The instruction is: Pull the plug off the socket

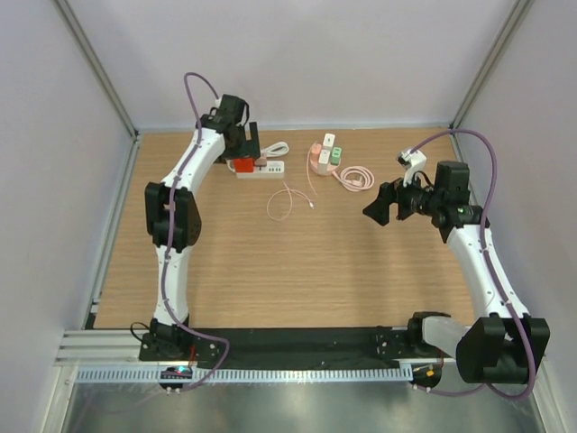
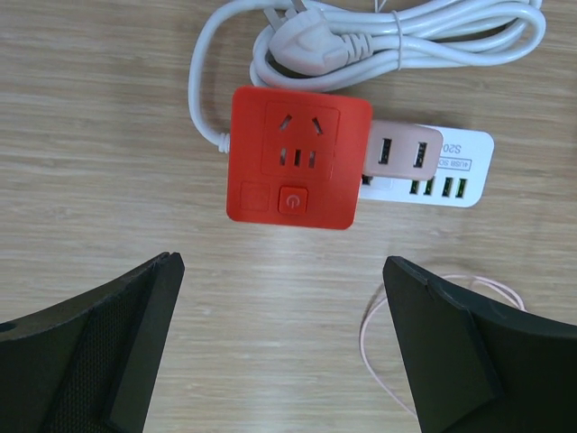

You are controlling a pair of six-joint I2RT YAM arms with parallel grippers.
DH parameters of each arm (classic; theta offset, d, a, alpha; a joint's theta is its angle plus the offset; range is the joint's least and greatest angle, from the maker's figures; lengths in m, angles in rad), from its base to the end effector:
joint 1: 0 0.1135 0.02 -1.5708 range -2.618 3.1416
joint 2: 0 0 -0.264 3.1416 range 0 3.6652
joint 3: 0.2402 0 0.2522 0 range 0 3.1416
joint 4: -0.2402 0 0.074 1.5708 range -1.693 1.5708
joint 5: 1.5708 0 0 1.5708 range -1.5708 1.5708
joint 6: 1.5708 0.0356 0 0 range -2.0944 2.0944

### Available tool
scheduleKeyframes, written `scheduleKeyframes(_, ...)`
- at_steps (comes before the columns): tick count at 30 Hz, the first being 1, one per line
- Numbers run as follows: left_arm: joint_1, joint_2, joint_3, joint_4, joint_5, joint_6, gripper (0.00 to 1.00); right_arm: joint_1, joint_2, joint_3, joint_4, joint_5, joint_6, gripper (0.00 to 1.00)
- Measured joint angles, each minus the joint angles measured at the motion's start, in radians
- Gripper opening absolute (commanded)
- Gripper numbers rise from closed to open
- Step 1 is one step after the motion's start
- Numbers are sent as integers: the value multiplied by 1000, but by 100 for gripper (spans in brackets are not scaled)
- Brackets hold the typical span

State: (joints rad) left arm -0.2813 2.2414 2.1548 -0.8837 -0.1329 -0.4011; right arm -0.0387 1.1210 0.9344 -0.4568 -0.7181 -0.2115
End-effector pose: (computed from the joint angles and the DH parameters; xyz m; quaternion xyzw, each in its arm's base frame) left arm 0.4769 -0.1329 0.2687 -0.0767 0.9503 -0.0390 0.2993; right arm 0.2384 0.0142 0.3043 -0.2288 0.8207 0.2596 0.4547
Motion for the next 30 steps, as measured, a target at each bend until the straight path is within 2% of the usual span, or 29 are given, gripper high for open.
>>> scheduleKeyframes(7, 0, 85, 113, -42, -37, 27, 99, -1, 0, 0, -1, 1, 0, 100)
scheduleKeyframes(15, 0, 140, 147, -61, -27, 45, 96, -7, 0, 0, -2, 1, 0, 100)
scheduleKeyframes(18, 0, 159, 155, -62, -27, 47, 89, -9, 0, 0, -2, 1, 0, 100)
scheduleKeyframes(30, 0, 202, 186, -53, -24, 51, 79, -16, 0, 0, -9, 1, 0, 100)
